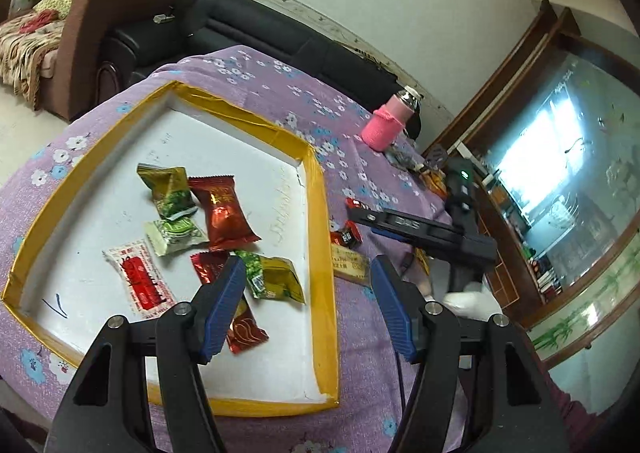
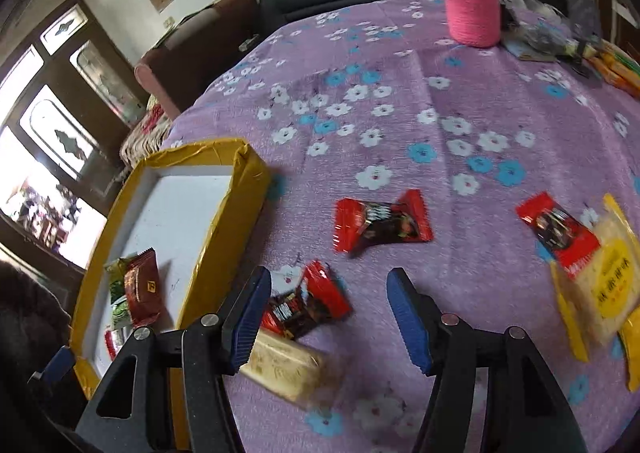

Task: Organize snacks
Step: 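Grasp the cream biscuit bar with the right tool, then grasp a red wrapped candy with the left tool while the right tool holds the biscuit bar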

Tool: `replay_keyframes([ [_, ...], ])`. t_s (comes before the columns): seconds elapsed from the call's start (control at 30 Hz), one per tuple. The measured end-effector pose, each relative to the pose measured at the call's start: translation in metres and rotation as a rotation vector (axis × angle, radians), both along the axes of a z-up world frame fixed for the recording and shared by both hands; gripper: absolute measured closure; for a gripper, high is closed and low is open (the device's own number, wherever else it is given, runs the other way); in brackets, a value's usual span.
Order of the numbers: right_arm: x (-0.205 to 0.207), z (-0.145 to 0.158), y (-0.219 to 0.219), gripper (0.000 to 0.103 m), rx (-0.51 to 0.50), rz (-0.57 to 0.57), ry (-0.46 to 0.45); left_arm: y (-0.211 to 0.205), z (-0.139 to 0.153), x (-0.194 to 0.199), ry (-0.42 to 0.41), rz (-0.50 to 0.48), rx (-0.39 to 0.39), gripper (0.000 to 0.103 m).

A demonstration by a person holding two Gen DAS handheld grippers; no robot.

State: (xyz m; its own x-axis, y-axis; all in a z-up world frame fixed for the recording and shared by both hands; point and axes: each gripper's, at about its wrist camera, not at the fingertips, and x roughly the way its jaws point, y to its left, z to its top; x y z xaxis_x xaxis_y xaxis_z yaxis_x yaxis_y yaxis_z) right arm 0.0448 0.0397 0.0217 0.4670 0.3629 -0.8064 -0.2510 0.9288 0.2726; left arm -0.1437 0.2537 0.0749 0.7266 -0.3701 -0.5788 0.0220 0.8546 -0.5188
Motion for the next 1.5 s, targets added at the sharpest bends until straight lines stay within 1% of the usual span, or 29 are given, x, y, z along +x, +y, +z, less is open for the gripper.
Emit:
replay_keyframes([
  [0.1, 0.003, -0.008, 0.022, 0.041, -0.036, 0.046, -0.005, -0.007, 0.0, -0.002, 0.002, -0.008, 0.015, 0.039],
  [0.17, 0.004, -0.017, 0.038, 0.042, -0.088, 0.086, 0.006, -0.009, -0.002, -0.002, 0.01, -0.004, 0.026, 0.039],
  [0.2, -0.003, -0.016, 0.047, 0.045, -0.166, 0.112, -0.037, -0.009, -0.002, -0.002, 0.012, -0.003, 0.027, 0.039],
  [0.23, -0.011, -0.017, 0.053, 0.053, -0.236, 0.14, -0.048, -0.009, -0.003, -0.003, 0.016, 0.001, 0.029, 0.039],
  [0.3, -0.027, -0.016, 0.055, 0.066, -0.312, 0.162, -0.081, -0.008, -0.006, -0.003, 0.024, 0.007, 0.028, 0.039],
  [0.33, -0.037, -0.015, 0.052, 0.069, -0.324, 0.175, -0.081, -0.008, -0.006, -0.003, 0.026, 0.008, 0.023, 0.039],
  [0.4, -0.055, -0.012, 0.037, 0.073, -0.328, 0.168, -0.064, -0.011, -0.007, -0.005, 0.027, 0.004, 0.021, 0.039],
  [0.53, -0.082, -0.013, -0.004, 0.073, -0.305, 0.119, -0.028, -0.027, -0.002, -0.011, 0.013, -0.041, 0.035, 0.039],
  [0.63, -0.099, -0.013, -0.036, 0.073, -0.308, 0.064, -0.008, -0.043, 0.002, -0.014, 0.0, -0.087, 0.047, 0.039],
  [0.67, -0.1, -0.015, -0.047, 0.07, -0.309, 0.048, -0.004, -0.05, 0.003, -0.015, 0.0, -0.104, 0.049, 0.039],
  [0.73, -0.103, -0.015, -0.066, 0.057, -0.312, 0.016, 0.001, -0.065, 0.004, -0.015, 0.002, -0.143, 0.049, 0.039],
  [0.8, -0.105, -0.015, -0.076, 0.052, -0.276, 0.016, 0.0, -0.083, 0.002, -0.014, 0.014, -0.185, 0.054, 0.039],
  [0.83, -0.105, -0.014, -0.08, 0.052, -0.25, 0.017, -0.003, -0.091, 0.002, -0.013, 0.019, -0.197, 0.059, 0.039],
  [0.9, -0.106, -0.009, -0.075, 0.051, -0.205, 0.05, -0.024, -0.099, 0.004, -0.013, 0.019, -0.194, 0.053, 0.039],
  [0.97, -0.109, -0.002, -0.051, 0.051, -0.162, 0.152, -0.061, -0.098, 0.007, -0.014, 0.019, -0.174, 0.043, 0.039],
  [1.03, -0.11, 0.001, -0.025, 0.046, -0.144, 0.242, -0.089, -0.093, 0.009, -0.016, 0.021, -0.148, 0.053, 0.039],
  [1.1, -0.109, 0.001, 0.006, 0.044, -0.157, 0.329, -0.108, -0.089, 0.011, -0.02, 0.026, -0.118, 0.068, 0.039],
  [1.17, -0.104, -0.006, 0.028, 0.044, -0.191, 0.371, -0.103, -0.084, 0.011, -0.023, 0.034, -0.096, 0.077, 0.039],
  [1.2, -0.101, -0.012, 0.038, 0.047, -0.207, 0.387, -0.09, -0.082, 0.011, -0.024, 0.038, -0.095, 0.078, 0.039],
  [1.23, -0.101, -0.016, 0.043, 0.052, -0.216, 0.391, -0.075, -0.082, 0.009, -0.024, 0.042, -0.091, 0.081, 0.039],
  [1.27, -0.101, -0.018, 0.045, 0.057, -0.23, 0.377, -0.084, -0.081, 0.008, -0.024, 0.045, -0.091, 0.082, 0.039],
  [1.3, -0.105, -0.016, 0.044, 0.069, -0.242, 0.362, -0.096, -0.082, 0.007, -0.023, 0.048, -0.092, 0.081, 0.039],
  [1.43, -0.092, -0.016, 0.014, 0.069, -0.236, 0.214, -0.07, -0.089, 0.001, -0.016, 0.062, -0.121, 0.063, 0.039],
  [1.47, -0.089, -0.016, 0.004, 0.069, -0.225, 0.184, -0.065, -0.09, 0.0, -0.015, 0.065, -0.128, 0.062, 0.039],
  [1.5, -0.084, -0.014, -0.008, 0.069, -0.189, 0.158, -0.054, -0.093, -0.001, -0.015, 0.067, -0.134, 0.062, 0.039],
])
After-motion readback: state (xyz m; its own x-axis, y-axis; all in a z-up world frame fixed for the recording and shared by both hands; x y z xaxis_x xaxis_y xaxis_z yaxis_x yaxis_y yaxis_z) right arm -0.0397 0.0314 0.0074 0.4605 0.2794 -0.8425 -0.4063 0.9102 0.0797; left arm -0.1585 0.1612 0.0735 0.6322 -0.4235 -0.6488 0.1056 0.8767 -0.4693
